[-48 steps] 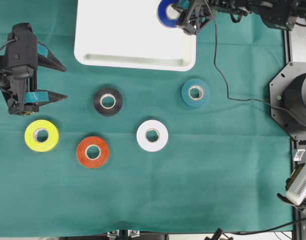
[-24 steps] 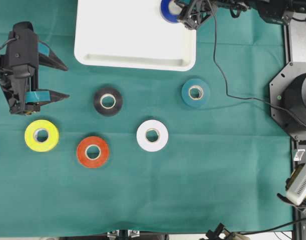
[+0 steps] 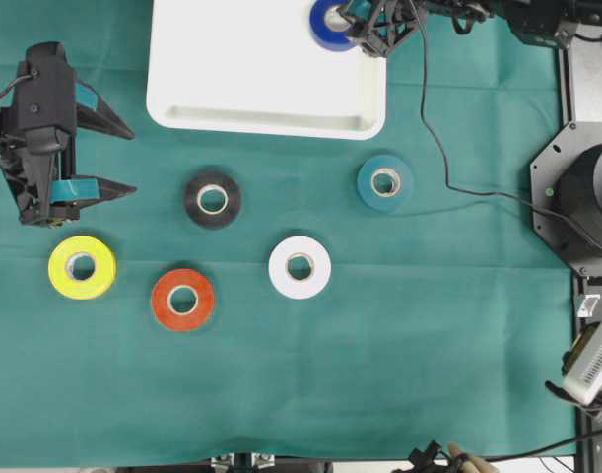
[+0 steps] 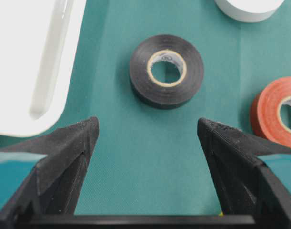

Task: Put the tape alternately from left to right into the white case.
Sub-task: 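Lower the blue roll into the tray and open the right gripper, then withdraw the right gripper from the tray to the teal roll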

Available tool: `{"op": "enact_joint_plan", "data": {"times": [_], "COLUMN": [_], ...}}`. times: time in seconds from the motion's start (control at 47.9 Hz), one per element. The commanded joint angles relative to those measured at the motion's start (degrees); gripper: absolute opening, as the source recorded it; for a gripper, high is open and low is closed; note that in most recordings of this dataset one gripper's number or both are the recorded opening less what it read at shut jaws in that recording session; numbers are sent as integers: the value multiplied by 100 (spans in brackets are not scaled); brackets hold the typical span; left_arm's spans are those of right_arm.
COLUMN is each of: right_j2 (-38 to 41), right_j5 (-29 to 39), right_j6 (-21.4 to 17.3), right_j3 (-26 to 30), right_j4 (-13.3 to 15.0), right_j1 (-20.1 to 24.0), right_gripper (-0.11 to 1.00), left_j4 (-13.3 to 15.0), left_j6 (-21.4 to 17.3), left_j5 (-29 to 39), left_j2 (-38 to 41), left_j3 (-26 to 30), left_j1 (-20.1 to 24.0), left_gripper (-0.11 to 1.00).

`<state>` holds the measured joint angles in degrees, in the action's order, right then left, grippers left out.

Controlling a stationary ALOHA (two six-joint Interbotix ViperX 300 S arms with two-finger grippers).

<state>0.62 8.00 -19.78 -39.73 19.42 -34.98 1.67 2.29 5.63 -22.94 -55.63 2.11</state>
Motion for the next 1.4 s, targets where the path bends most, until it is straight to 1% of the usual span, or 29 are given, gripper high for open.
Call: {"op": "enact_joint_plan", "data": {"times": [0.0, 0.146, 0.271, 0.438, 0.793, 0.918, 1.21, 1.377], "right_j2": [-193, -387, -554, -800, -1274, -1380, -1591, -1635], "right_j5": [-44, -35, -35, -26, -105, -229, -800, -923], "right_j6": [-9, -9, -18, -18, -26, -26, -35, -35], "right_j3": [114, 79, 26, -79, -281, -352, -536, -615], "right_j4": [9, 0, -9, -18, -35, -35, -79, -114], "right_j1": [-9, 62, 229, 598, 1529, 1872, 2487, 2795], "right_gripper": [74, 73, 74, 74, 73, 74, 73, 74], "left_j4": [0, 0, 0, 0, 0, 0, 0, 0], "left_j6": [-9, -9, -9, -9, -9, -9, 0, 0], "left_j5": [18, 97, 97, 97, 97, 97, 97, 97], "left_j2": [-35, -35, -35, -35, -35, -35, -35, -35], "left_j3": [132, 132, 132, 141, 167, 167, 149, 158], "left_j1": [-9, -9, -9, -9, -9, -9, -9, -9], "left_gripper": [40, 40, 40, 40, 40, 40, 40, 40]}}
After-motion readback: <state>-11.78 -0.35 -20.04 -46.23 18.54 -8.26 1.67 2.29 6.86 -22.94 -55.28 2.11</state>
